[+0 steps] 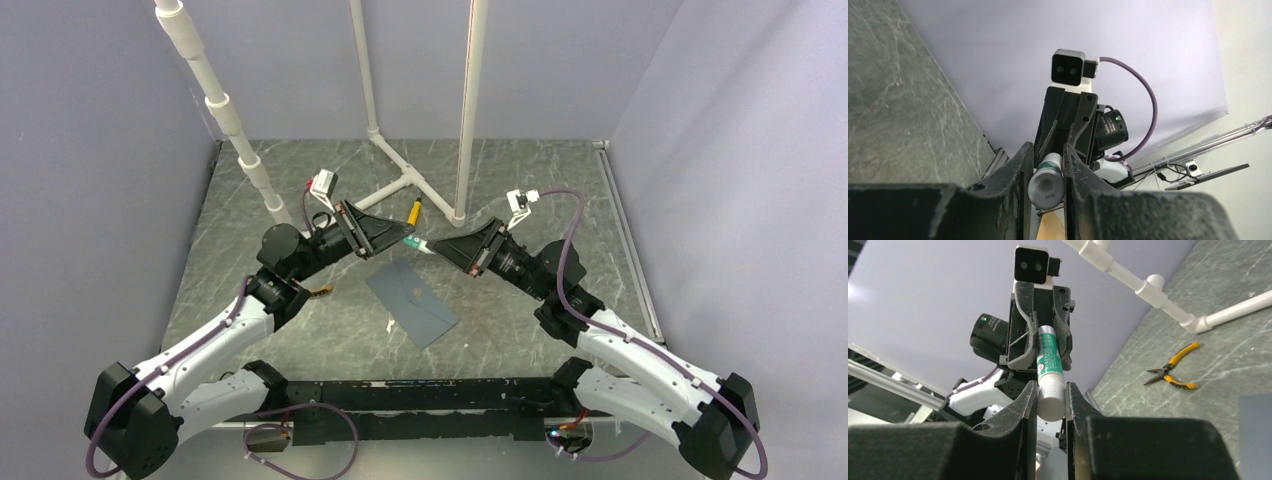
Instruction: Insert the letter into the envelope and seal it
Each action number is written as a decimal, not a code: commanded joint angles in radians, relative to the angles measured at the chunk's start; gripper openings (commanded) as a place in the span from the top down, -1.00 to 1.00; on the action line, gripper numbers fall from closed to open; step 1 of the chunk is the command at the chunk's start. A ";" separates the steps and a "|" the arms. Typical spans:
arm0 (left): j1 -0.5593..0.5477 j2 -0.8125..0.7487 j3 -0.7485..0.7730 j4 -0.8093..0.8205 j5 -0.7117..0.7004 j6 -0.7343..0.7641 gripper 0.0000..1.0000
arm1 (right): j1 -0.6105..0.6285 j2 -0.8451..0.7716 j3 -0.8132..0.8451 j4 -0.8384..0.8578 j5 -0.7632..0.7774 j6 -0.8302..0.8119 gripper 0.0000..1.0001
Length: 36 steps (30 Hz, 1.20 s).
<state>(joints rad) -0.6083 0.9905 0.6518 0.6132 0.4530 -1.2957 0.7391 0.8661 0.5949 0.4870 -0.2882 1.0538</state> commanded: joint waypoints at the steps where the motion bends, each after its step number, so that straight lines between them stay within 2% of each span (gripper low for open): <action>1: -0.011 -0.003 0.031 0.078 -0.009 -0.013 0.95 | 0.026 0.032 -0.014 0.132 0.013 0.071 1.00; 14: -0.013 0.012 0.001 0.151 -0.032 -0.038 0.95 | 0.069 0.111 -0.031 0.335 0.148 0.135 1.00; 23: -0.019 0.042 -0.009 0.150 0.068 -0.024 0.95 | 0.077 0.232 0.066 0.386 0.034 0.170 1.00; 26: -0.027 0.040 -0.024 0.155 0.095 -0.014 0.95 | 0.079 0.244 0.072 0.375 0.037 0.173 1.00; 31: -0.029 -0.008 -0.027 0.026 0.115 0.068 0.95 | 0.079 0.211 0.068 0.328 0.070 0.157 1.00; 34: -0.029 -0.062 -0.018 -0.128 0.087 0.151 0.82 | 0.077 0.172 0.062 0.262 0.099 0.151 1.00; 36: -0.029 -0.096 -0.026 -0.158 0.075 0.168 0.78 | 0.077 0.147 0.064 0.202 0.115 0.155 1.00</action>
<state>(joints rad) -0.5835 0.9363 0.6376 0.6491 0.3740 -1.2434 0.7948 1.0492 0.6106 0.7837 -0.1711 1.2160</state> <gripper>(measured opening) 0.255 0.211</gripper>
